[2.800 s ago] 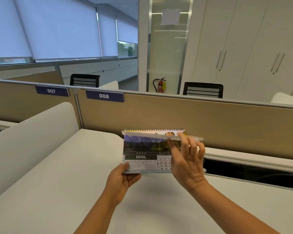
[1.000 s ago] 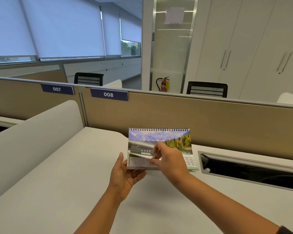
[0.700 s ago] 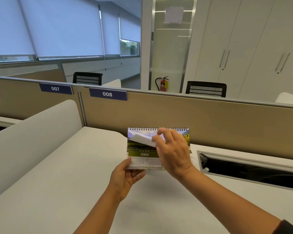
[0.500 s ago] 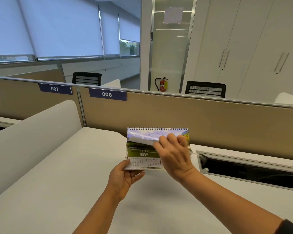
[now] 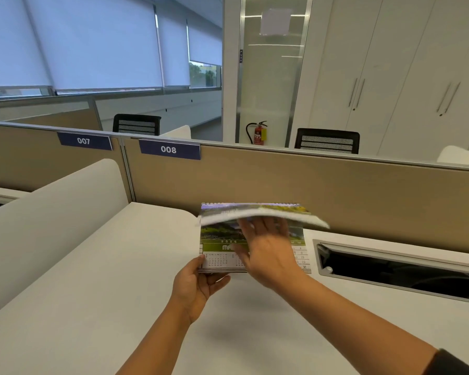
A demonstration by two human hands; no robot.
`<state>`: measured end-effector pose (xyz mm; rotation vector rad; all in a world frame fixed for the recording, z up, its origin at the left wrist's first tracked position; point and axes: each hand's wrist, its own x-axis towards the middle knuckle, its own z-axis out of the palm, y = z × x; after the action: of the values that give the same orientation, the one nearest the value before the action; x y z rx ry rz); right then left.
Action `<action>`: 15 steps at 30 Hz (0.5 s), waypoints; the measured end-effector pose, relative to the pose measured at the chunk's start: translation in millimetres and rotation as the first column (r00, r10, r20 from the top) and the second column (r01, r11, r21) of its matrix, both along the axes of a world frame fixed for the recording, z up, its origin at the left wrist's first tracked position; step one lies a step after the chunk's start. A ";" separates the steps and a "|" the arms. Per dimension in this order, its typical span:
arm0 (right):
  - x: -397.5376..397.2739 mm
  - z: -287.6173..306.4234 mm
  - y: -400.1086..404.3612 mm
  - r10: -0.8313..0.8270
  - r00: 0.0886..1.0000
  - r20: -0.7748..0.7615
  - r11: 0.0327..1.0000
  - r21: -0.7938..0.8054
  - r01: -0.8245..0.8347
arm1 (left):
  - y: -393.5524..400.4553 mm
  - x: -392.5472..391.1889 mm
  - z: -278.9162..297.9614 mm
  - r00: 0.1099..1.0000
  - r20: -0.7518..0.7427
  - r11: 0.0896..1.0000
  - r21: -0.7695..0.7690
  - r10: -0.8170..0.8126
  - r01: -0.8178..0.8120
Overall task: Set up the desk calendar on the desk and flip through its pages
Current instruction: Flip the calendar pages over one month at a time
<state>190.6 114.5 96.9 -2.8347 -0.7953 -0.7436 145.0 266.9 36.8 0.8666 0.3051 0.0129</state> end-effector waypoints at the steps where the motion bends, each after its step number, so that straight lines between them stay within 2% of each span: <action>1: 8.6 0.8 1.6 0.006 1.000 -0.029 1.000 0.000 -0.006 | 0.4 0.1 -0.7 1.000 -0.002 1.000 0.005 0.000 0.000; 6: 49.1 14.6 7.2 0.004 0.996 -0.085 1.000 -0.001 -0.004 | 3.1 1.1 -2.4 1.000 0.015 1.000 0.004 -0.021 0.021; 9: 68.0 22.8 3.6 -0.033 0.982 -0.188 0.999 -0.033 0.028 | 4.3 2.0 -3.8 0.999 0.029 1.000 -0.007 -0.028 0.028; 15: 75.4 19.8 -7.6 0.026 0.941 -0.338 0.995 0.097 0.007 | 5.9 1.9 -4.1 0.996 0.074 0.999 -0.022 -0.047 0.049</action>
<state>266.0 106.8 116.7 -2.7559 -0.6953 -0.2669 146.8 272.8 32.7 0.8478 0.2150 -0.0036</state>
